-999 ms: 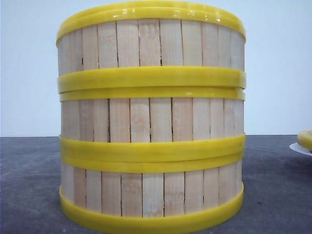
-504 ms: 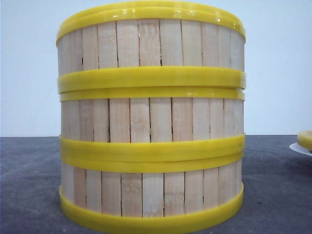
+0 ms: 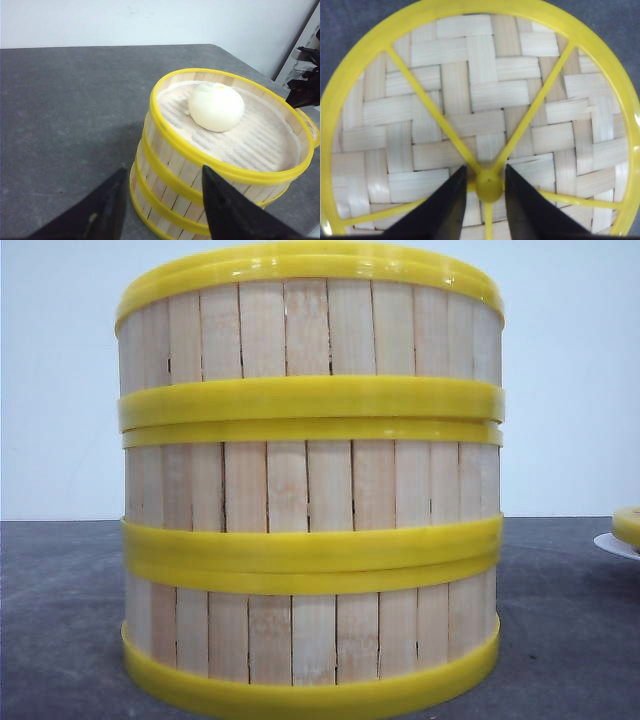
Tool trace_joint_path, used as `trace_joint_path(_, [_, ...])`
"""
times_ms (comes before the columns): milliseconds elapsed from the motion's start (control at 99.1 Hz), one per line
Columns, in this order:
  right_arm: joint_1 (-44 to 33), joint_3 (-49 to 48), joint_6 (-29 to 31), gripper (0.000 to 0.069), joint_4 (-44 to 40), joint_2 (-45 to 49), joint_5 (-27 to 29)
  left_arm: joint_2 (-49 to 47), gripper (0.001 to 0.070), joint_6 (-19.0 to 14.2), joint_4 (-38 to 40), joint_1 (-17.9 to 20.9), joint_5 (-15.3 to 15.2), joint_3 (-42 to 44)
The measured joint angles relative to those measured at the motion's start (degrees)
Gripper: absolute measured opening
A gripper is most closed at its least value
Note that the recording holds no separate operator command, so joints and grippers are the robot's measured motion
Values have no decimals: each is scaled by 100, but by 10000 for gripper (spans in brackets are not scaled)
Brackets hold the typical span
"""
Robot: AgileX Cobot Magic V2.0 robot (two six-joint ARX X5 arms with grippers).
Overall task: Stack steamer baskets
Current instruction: 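Carry the lid over the stack and lower it onto the top basket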
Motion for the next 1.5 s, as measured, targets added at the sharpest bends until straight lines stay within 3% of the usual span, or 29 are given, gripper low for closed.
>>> trace_joint_path(151, [0, 4, 2, 64, 0, 0, -17, 0, 275, 31, 0, 0, -2, 0])
trace_joint_path(545, [-2, 155, 2, 61, -205, -2, -376, 0, 275, 37, -2, 0, -4, 0])
trace_joint_path(928, [225, 1961, -55, 61, -1069, -452, -483, 0, 275, 37, -2, 0, -4, 0])
trace_joint_path(1271, [1685, 3650, -363, 59, -1858, -485, -1117, 0, 275, 37, 26, 0, -4, 0])
trace_joint_path(1503, [3023, 4201, -437, 58, -2094, -479, -1325, 0, 275, 37, 26, 0, -4, 0])
